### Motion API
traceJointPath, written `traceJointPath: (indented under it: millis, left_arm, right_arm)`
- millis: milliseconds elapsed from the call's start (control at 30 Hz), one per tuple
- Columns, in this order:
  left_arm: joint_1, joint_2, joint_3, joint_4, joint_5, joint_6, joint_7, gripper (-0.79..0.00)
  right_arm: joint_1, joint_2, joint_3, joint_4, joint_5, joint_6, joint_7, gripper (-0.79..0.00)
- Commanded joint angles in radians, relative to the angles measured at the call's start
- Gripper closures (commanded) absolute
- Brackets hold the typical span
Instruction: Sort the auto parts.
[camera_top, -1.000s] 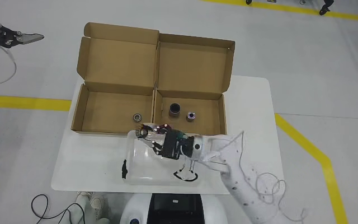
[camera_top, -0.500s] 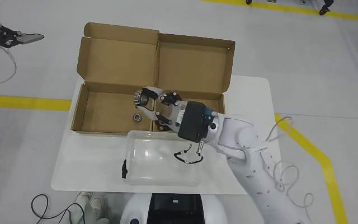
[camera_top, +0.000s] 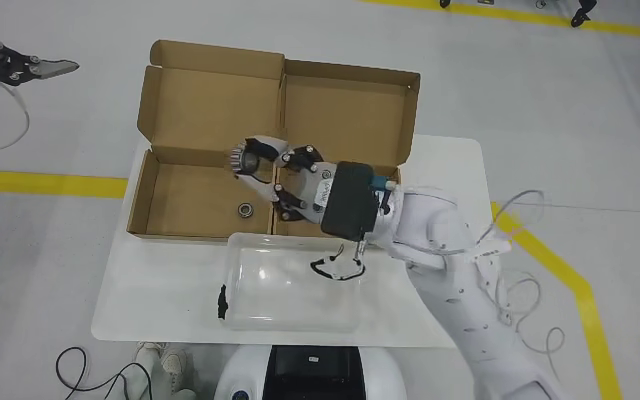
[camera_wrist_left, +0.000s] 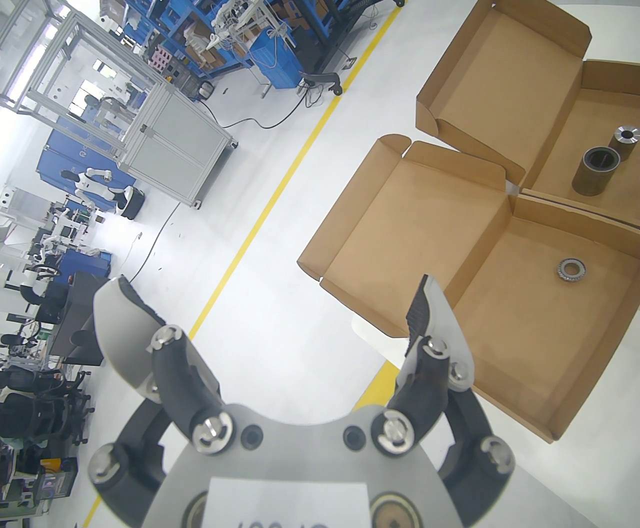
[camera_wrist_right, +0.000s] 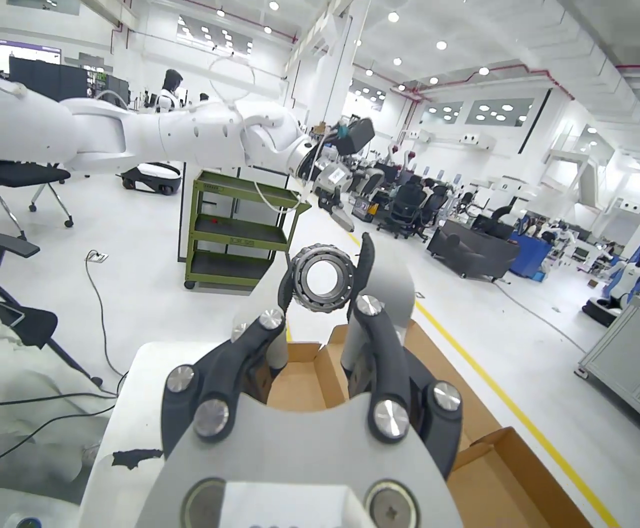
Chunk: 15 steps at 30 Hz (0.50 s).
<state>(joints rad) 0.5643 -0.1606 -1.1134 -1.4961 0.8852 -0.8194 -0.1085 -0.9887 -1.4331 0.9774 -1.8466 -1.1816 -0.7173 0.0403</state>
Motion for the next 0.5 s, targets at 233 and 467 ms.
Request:
traceJointPath:
  millis: [233, 467]
  left_arm:
    - [0.0, 0.0, 0.0, 0.0, 0.0, 0.0, 0.0, -0.785]
    - [0.0, 0.0, 0.0, 0.0, 0.0, 0.0, 0.0, -0.785]
  right_arm:
    - [-0.014, -0.004, -0.101, 0.158, -0.073, 0.027, 0.108, 0.0]
    - [0.025, -0.034, -0.232, 0.307, -0.159, 0.141, 0.19, 0.0]
